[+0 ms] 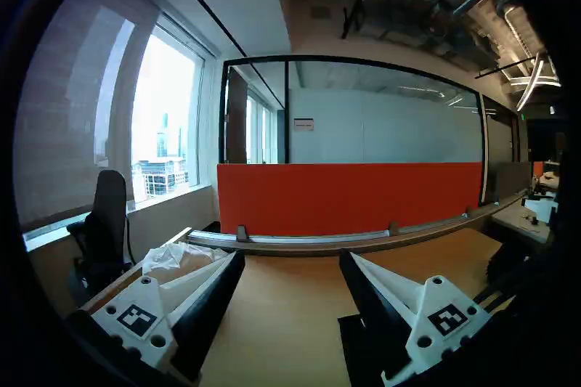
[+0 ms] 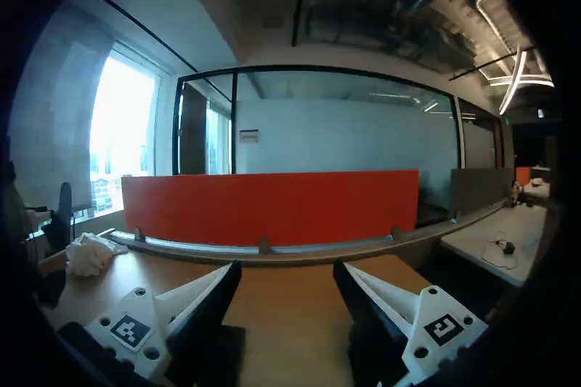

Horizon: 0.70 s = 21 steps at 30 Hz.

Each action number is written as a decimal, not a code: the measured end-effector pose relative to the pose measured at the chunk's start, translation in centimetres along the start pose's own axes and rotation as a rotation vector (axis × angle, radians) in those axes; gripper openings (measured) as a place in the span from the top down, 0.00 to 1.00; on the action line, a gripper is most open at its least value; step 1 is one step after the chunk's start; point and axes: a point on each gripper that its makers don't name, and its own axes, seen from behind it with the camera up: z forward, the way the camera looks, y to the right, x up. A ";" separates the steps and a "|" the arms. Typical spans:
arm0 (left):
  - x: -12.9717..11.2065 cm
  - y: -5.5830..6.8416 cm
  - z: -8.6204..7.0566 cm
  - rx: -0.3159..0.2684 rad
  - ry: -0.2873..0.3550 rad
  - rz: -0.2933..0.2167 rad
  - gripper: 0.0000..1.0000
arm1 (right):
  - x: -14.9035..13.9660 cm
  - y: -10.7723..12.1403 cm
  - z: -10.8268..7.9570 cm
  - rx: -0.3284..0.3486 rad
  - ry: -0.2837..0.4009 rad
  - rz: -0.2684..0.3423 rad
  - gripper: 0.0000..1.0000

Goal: Fold towel

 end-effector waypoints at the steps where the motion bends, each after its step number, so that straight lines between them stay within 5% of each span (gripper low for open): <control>1: 0.1 0.2 0.1 -0.003 -0.002 -0.001 0.04 | 0.2 -0.1 0.1 0.002 -0.002 -0.004 0.03; 14: 0.5 1.7 0.6 -0.088 -0.046 0.059 0.04 | 2.3 -1.3 0.5 0.052 -0.019 -0.072 0.03; 21: -0.2 3.5 0.3 -0.188 -0.105 0.097 0.04 | 2.3 -3.2 -0.1 0.155 -0.065 -0.159 0.02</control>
